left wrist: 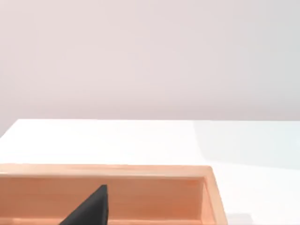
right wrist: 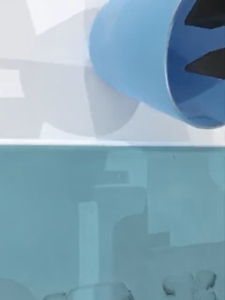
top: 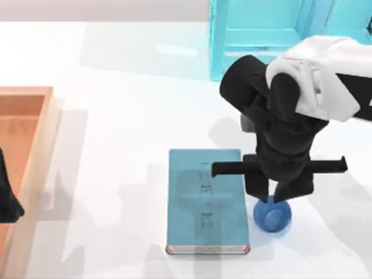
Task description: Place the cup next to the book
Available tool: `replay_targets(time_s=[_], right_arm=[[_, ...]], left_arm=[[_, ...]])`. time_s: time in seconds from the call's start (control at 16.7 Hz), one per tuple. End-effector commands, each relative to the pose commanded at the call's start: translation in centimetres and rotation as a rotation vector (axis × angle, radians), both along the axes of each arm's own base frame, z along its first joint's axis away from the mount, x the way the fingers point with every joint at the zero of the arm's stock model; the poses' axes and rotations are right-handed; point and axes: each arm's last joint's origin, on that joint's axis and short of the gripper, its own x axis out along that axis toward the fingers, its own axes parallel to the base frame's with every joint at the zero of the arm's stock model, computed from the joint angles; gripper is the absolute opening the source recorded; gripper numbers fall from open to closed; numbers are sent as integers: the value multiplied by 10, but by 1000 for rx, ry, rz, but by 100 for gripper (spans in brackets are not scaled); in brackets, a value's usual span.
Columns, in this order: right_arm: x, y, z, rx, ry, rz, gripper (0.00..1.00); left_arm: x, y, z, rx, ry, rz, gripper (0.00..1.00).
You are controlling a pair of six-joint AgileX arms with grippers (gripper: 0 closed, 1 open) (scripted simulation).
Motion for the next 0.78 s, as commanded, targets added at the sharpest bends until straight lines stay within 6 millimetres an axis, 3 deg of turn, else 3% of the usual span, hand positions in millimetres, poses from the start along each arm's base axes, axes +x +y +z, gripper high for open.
replay_targets(time_s=[0.42, 0.78], right_arm=[[0, 0, 0, 0, 0, 0, 98], [0, 0, 0, 0, 0, 0, 100]], left_arm=[[0, 0, 0, 0, 0, 0, 100], [0, 0, 0, 0, 0, 0, 100]])
